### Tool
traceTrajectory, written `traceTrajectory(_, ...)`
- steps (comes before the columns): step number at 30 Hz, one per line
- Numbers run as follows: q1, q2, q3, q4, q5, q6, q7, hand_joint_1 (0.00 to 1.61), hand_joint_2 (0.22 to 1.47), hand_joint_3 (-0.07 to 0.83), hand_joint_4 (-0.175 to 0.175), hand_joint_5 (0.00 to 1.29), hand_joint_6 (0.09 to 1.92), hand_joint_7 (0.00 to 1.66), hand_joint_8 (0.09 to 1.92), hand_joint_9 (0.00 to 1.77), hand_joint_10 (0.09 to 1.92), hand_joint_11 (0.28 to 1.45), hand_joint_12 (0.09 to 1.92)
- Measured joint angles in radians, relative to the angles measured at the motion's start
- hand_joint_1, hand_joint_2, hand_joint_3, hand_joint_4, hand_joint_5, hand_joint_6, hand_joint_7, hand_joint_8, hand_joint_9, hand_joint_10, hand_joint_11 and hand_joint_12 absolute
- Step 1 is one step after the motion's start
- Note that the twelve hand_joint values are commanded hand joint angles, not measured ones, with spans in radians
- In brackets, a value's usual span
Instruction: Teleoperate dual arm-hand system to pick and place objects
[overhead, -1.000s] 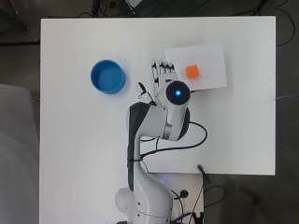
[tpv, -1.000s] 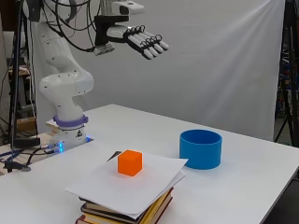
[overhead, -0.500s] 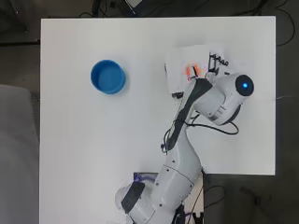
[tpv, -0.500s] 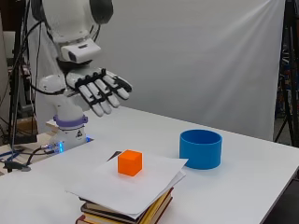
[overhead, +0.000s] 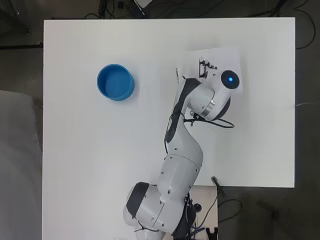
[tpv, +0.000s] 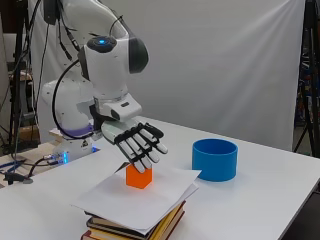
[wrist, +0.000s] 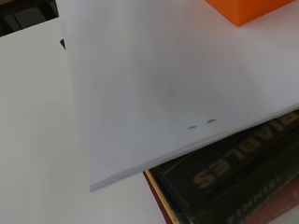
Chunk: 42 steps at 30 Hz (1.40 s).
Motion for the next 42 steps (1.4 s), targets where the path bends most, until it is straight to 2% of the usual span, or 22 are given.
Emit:
traceTrajectory(5, -0.003, 0.006, 0.015, 0.044, -0.012, -0.030, 0.038, 0.04, 1.02, -0.004, 0.019, 0.05, 0.09, 0.25, 0.09, 0.39, 0.09, 0.46, 0.09)
traceTrajectory(8, -0.004, -0.014, 0.026, 0.028, -0.038, -0.016, 0.077, 0.04, 1.03, 0.000, 0.017, 0.06, 0.09, 0.28, 0.09, 0.41, 0.09, 0.47, 0.09)
traceTrajectory(16, 0.002, -0.082, -0.024, -0.042, -0.096, 0.015, 0.084, 0.03, 0.99, -0.012, 0.035, 0.06, 0.09, 0.21, 0.09, 0.31, 0.09, 0.43, 0.09)
traceTrajectory(23, 0.064, -0.099, -0.089, -0.062, -0.099, 0.016, 0.074, 0.05, 1.00, -0.003, 0.036, 0.06, 0.09, 0.21, 0.09, 0.30, 0.09, 0.41, 0.09)
traceTrajectory(34, -0.003, 0.103, -0.060, 0.115, -0.002, -0.023, 0.031, 0.08, 1.00, -0.001, 0.034, 0.06, 0.09, 0.25, 0.09, 0.35, 0.09, 0.43, 0.09)
traceTrajectory(37, -0.018, 0.147, -0.042, 0.141, 0.022, -0.030, 0.010, 0.11, 1.00, -0.001, 0.043, 0.08, 0.09, 0.28, 0.09, 0.37, 0.09, 0.44, 0.09)
traceTrajectory(38, -0.022, 0.154, -0.038, 0.143, 0.036, -0.031, -0.011, 0.23, 1.04, 0.003, 0.070, 0.26, 0.09, 0.39, 0.09, 0.49, 0.09, 0.49, 0.09)
traceTrajectory(39, -0.025, 0.158, -0.035, 0.144, 0.047, -0.032, -0.034, 0.66, 1.06, 0.004, 0.028, 0.53, 0.37, 0.63, 0.33, 0.74, 0.36, 0.65, 0.11)
traceTrajectory(40, -0.028, 0.161, -0.030, 0.144, 0.059, -0.031, -0.063, 0.85, 1.09, 0.004, 0.075, 0.72, 0.68, 0.84, 0.77, 0.99, 0.88, 0.76, 0.58)
traceTrajectory(41, -0.032, 0.164, -0.026, 0.141, 0.073, -0.031, -0.093, 0.93, 1.11, 0.003, 0.119, 0.82, 0.87, 1.00, 1.26, 1.20, 1.34, 0.87, 1.07)
traceTrajectory(42, -0.037, 0.166, -0.022, 0.140, 0.089, -0.038, -0.120, 0.97, 1.13, 0.002, 0.146, 0.87, 0.98, 1.11, 1.59, 1.33, 1.62, 0.94, 1.40)
